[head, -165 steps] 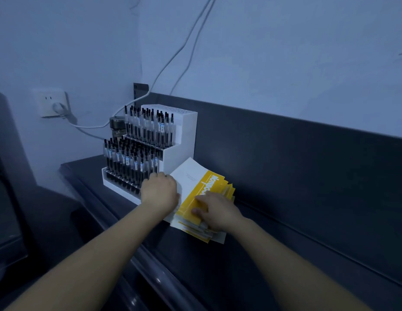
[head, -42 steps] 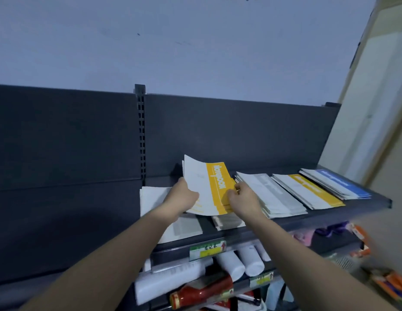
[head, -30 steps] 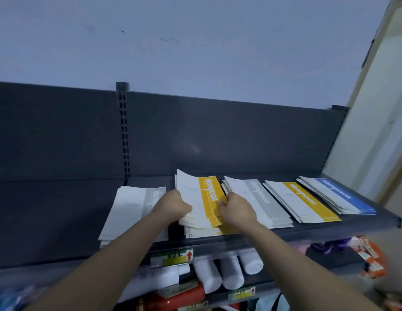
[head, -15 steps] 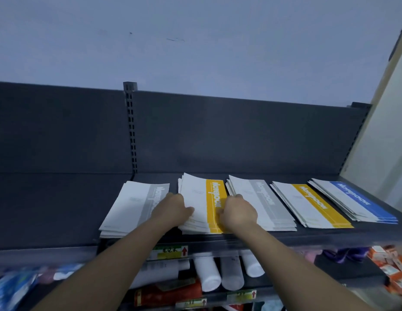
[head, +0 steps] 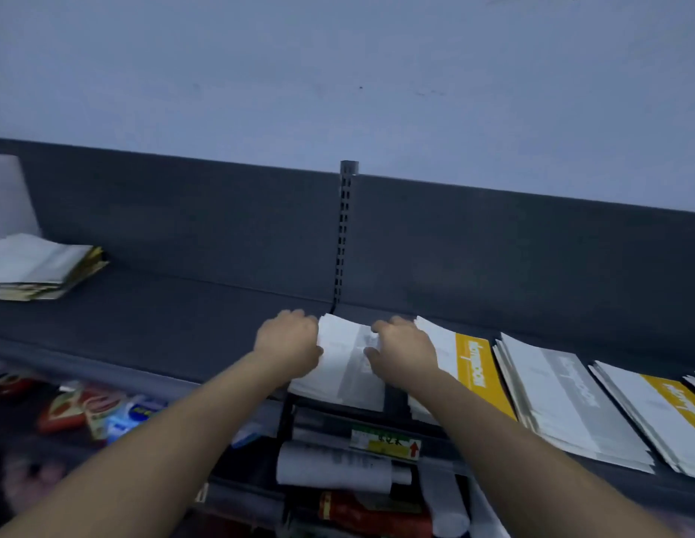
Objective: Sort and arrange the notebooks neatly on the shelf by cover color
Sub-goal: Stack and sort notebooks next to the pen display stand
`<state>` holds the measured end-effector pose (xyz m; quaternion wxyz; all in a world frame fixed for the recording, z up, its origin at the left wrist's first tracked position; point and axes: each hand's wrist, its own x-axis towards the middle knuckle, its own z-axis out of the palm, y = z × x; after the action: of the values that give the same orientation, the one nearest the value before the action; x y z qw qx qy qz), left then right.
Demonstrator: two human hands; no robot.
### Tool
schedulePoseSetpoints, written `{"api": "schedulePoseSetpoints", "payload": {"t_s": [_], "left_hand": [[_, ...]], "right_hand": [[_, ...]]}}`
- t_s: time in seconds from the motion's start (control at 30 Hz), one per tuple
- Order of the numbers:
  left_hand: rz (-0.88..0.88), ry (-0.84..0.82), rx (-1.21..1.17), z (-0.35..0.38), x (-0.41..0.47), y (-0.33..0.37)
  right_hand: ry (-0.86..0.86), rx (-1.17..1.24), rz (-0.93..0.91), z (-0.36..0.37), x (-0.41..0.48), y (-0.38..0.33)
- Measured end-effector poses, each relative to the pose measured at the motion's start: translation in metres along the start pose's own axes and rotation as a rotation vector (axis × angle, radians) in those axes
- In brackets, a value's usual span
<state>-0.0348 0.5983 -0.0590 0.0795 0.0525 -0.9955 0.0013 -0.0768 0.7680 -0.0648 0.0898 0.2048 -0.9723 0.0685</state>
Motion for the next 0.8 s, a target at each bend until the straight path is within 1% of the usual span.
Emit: {"api": "schedulePoseSetpoints", "payload": {"t_s": [0.13,0.33,0.63,0.8], "left_hand": [[-0.078,0.022,0.108,-0.006,-0.011,-0.058],[-0.180,0.005,0.173,-0.008,-0.027,-0.157],[-0.276,-0.021,0.204,-0.011,-0.041,-0.309],[-0.336,-0.018,0.211,-0.013,-0.045,-0.379]], "right_hand": [[-0.044,-0.033,-0.147,0.010,0.023,-0.058],[-0.081,-0.034,-0.294,0.028,0.057,-0.153],[-0.105,0.028,-0.380,0.058,0.106,-0.297],[-0.107,0.066,-0.415,0.071,0.129,-0.364]]}}
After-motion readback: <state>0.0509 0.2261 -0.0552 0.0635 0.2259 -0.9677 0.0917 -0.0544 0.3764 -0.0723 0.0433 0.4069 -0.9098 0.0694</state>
